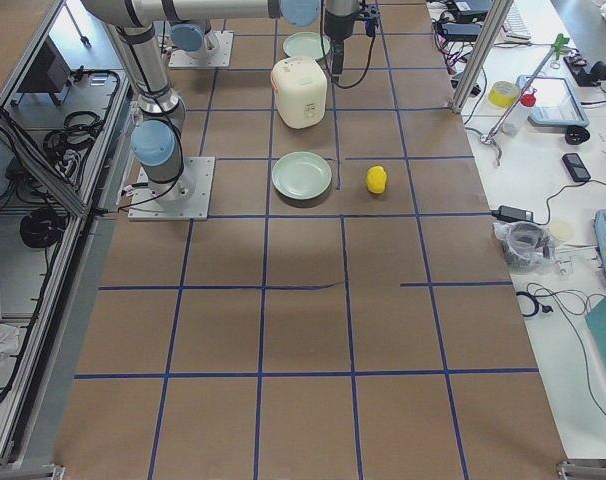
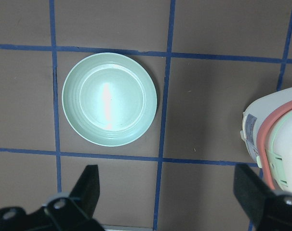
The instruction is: Press rice cooker button
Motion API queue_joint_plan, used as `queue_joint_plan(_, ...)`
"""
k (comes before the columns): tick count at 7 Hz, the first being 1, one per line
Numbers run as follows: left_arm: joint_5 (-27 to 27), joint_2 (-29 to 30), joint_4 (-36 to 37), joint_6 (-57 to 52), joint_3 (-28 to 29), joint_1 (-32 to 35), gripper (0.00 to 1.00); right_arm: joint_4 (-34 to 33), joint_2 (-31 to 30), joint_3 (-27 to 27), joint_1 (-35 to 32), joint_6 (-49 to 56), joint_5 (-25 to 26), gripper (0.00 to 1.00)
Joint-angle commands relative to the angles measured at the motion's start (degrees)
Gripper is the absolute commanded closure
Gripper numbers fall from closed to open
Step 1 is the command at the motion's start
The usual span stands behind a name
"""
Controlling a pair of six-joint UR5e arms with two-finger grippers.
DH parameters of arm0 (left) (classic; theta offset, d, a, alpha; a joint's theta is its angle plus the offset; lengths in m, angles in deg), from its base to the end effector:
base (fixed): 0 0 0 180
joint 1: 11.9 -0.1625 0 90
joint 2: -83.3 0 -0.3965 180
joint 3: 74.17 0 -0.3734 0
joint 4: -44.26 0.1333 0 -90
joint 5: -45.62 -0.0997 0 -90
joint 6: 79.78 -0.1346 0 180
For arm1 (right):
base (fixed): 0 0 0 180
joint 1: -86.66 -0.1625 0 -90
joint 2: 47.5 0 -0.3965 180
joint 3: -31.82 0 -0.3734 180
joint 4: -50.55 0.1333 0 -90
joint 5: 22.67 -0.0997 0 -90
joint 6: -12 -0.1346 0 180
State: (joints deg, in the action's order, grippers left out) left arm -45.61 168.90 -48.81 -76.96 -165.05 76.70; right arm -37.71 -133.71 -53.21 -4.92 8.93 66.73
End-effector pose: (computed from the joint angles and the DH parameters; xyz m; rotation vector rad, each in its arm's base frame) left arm -0.1195 -0.4461 0.4470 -0.1150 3.1181 -0.0127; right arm 0.1484 -0.4940 0.4303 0.0408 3.1312 0.0160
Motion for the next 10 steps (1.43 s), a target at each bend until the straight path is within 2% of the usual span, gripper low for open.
queue_joint_plan(1,0.0,0.0,0.0,0.0,0.0,0.0,0.0,-0.1,0.1,-0.1,0.0,0.0,0.0,0.0)
queue_joint_plan(10,0.0,0.0,0.0,0.0,0.0,0.0,0.0,-0.1,0.1,1.2,0.2,-0.3,0.8,0.0)
